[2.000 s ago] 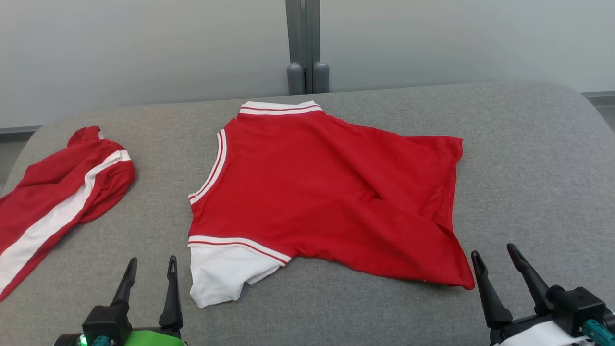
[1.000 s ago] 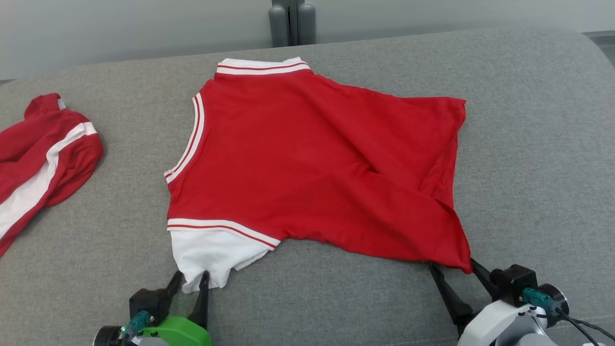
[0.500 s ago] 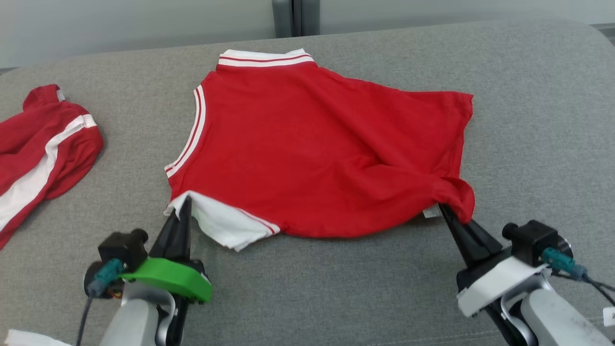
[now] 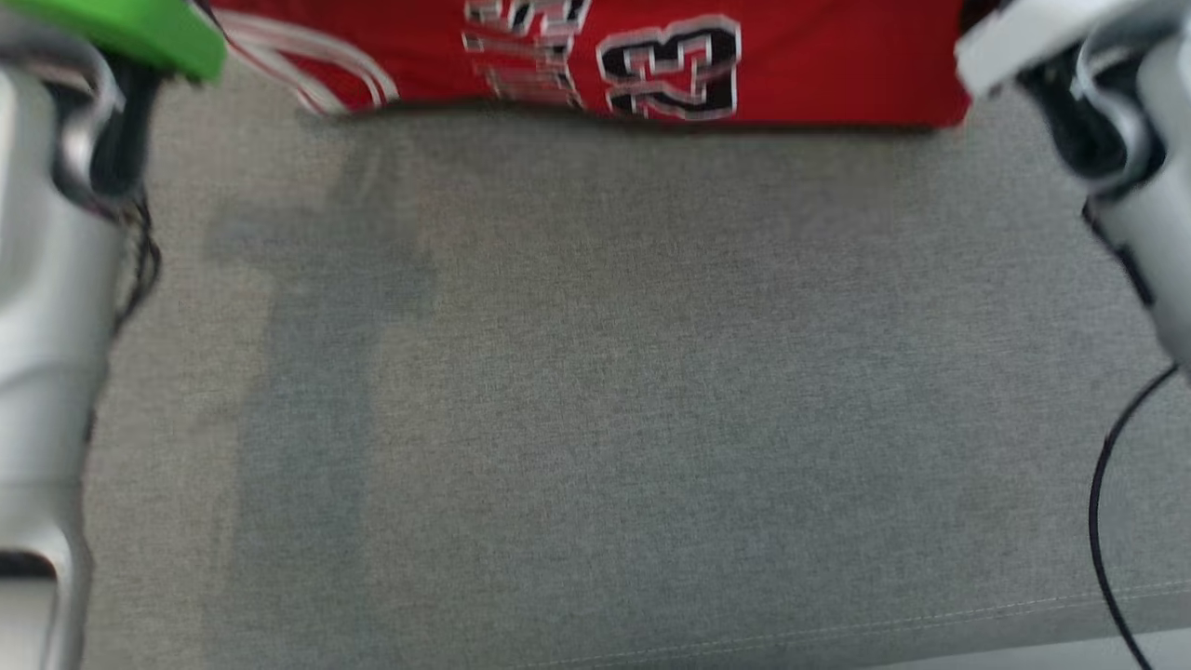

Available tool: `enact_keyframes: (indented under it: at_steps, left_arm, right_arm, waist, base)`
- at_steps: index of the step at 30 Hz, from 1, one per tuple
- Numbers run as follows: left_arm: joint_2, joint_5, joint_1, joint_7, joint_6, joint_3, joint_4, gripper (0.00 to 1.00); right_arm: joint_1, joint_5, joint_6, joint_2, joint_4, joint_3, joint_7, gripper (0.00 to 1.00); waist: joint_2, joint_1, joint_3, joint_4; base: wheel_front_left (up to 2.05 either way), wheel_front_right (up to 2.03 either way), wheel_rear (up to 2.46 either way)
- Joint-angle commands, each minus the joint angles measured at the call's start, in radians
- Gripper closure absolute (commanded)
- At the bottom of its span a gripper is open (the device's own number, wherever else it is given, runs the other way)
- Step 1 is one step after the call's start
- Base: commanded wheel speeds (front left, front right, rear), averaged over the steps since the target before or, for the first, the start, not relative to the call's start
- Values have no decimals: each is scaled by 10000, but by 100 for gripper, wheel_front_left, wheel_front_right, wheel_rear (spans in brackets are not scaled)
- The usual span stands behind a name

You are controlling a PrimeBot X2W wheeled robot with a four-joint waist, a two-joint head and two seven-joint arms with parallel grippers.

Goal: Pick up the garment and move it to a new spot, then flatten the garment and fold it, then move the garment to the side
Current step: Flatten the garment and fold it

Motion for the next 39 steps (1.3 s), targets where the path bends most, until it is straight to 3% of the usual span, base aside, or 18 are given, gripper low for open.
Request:
enact_keyframes:
  at_steps: [1, 6, 12, 16, 20, 26, 31, 34, 39]
  left_arm:
    - [115, -182, -947, 137, -28, 167, 336, 100]
    - [131, -322, -4384, 274, 20, 395, 2021, 100]
    - [-277, -15, -7262, -2, 12, 109, 3338, 100]
    - [-605, -50, -8352, -333, -4, -3, 3787, 100]
    - [-838, -257, -8437, -674, -29, -381, 3948, 100]
    - [-698, -927, -6887, -1210, -35, -1019, 3410, 100]
    - [-320, -1456, -4234, -1451, -37, -1088, 2354, 100]
    - [-161, -1415, -2453, -1456, 17, -597, 1276, 100]
    - [-327, -1116, 963, -1454, 620, 322, -896, 100]
  right_arm:
    - [-890, 135, -11, 42, 350, 64, 242, 100]
    - [-4227, -71, -13, 328, 1973, 314, 373, 100]
    - [-6722, -502, -14, 502, 3711, 794, 64, 100]
    - [-7468, -205, -14, 563, 4324, 974, -388, 100]
    - [-7237, 369, -14, 428, 4323, 1358, -702, 100]
    - [-5839, 1356, -14, -37, 3561, 2362, -1088, 100]
    - [-3769, 2063, -14, -615, 2523, 3195, -1472, 100]
    - [-2447, 2388, -14, -1040, 1873, 3487, -1607, 100]
    - [-127, 2764, -14, -1741, 697, 3670, -1688, 100]
  waist:
    - [0, -1, 1208, -185]
    - [0, -1, 1753, -263]
    - [0, -1, 1809, -302]
    - [0, -1, 1933, -225]
    - [0, -1, 2145, -140]
    - [0, -1, 2286, -162]
    - [0, -1, 1679, -228]
    - [0, -1, 1230, -219]
    - [0, -1, 547, -129]
  base:
    - [0, 0, 0]
    - [0, 0, 0]
    - [0, 0, 0]
    - [0, 0, 0]
    - [0, 0, 0]
    - [0, 0, 0]
    - [0, 0, 0]
    - [0, 0, 0]
    - [0, 0, 0]
